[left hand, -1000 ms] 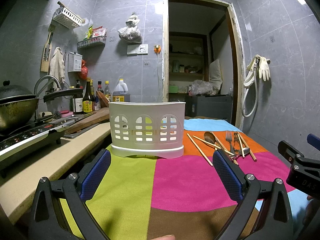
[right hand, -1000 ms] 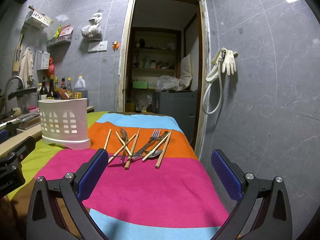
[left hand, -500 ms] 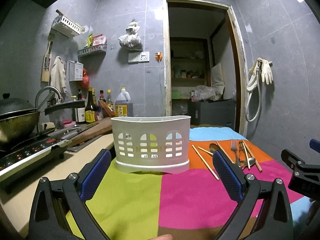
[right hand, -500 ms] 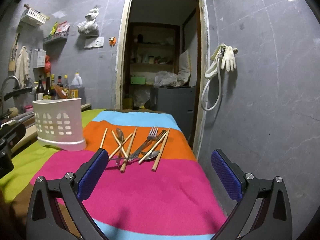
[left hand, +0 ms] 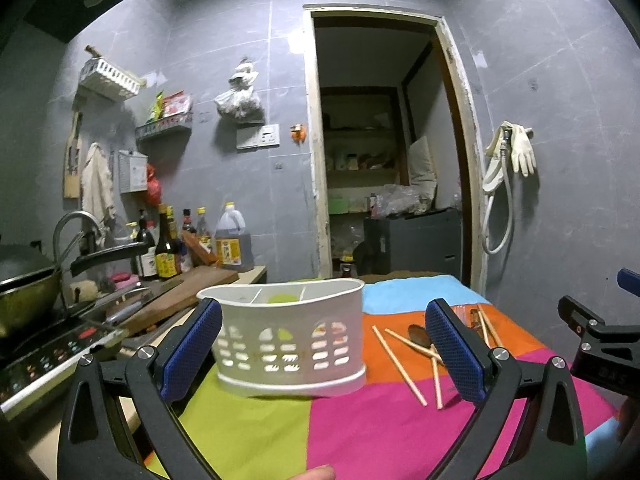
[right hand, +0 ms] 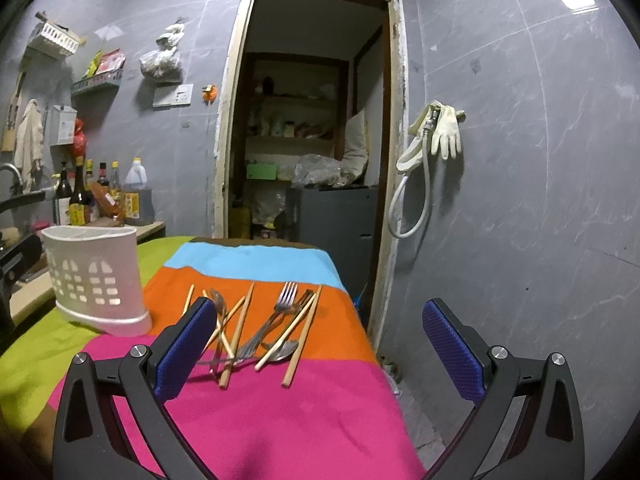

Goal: Organize utensils
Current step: 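Move both tools forward over the scattered chopsticks and cutlery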

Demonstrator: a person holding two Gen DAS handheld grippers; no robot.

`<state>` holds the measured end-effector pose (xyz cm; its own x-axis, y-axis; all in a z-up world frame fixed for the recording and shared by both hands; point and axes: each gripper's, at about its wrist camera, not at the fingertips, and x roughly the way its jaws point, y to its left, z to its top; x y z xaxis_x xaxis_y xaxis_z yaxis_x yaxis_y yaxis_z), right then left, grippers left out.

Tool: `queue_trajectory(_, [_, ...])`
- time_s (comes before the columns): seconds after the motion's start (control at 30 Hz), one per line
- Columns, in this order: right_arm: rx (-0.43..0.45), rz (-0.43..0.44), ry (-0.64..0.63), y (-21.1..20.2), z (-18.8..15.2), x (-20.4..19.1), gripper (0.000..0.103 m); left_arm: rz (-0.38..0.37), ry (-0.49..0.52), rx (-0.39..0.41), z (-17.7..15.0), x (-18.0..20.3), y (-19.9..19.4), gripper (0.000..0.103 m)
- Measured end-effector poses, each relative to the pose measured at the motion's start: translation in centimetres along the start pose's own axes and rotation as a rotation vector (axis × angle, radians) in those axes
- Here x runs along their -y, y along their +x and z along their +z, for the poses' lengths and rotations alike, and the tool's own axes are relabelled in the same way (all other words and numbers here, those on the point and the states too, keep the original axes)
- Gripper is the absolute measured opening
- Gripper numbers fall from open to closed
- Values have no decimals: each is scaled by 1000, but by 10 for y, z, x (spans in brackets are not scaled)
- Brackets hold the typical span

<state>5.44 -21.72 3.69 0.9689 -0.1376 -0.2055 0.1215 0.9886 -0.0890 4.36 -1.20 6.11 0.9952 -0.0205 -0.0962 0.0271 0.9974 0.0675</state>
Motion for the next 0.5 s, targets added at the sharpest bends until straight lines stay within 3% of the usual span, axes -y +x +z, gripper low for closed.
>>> queue_trajectory(0.33, [3, -31, -16, 25, 28, 16, 103, -63, -52, -57, 24, 10, 41, 100])
queue_trajectory(0.5, [-5, -8, -53, 45, 34, 19, 103, -104, -57, -114, 29, 24, 65, 100])
